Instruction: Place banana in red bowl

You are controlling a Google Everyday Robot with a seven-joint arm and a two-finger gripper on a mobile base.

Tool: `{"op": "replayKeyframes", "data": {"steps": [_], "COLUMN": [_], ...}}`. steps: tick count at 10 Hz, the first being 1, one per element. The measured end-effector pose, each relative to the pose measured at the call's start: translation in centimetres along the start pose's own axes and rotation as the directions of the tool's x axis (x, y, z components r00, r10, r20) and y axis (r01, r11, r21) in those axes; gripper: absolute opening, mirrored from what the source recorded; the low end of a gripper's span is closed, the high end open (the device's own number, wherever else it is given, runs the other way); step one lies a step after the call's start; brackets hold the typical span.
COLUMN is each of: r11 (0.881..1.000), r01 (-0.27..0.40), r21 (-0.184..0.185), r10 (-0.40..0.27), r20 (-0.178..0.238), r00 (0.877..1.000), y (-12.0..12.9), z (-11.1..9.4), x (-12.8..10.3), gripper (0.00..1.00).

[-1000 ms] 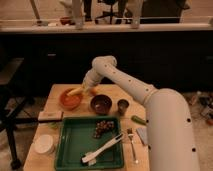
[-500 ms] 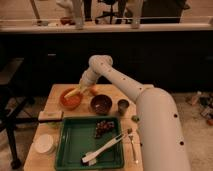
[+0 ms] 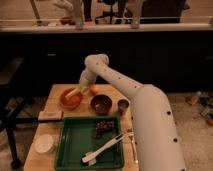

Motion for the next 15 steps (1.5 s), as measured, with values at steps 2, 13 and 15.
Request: {"op": "replayKeyframes", "data": {"steps": [2,13,15], "r11": [1.0,0.999,0.999], "r01": [-0.01,-0.035,-0.035], "r21": [-0.004,-0.037,-0.037], "r10": [0.01,0.035,0.034], "r20": [-0.041,-0.02,-0.02], "r00": [0.999,0.999,0.999], "y": [0.0,0.5,0.5], "z": [0.6,1.8,1.8], "x": [0.3,1.2,1.2], "gripper": [0.0,0.45,0.65]}}
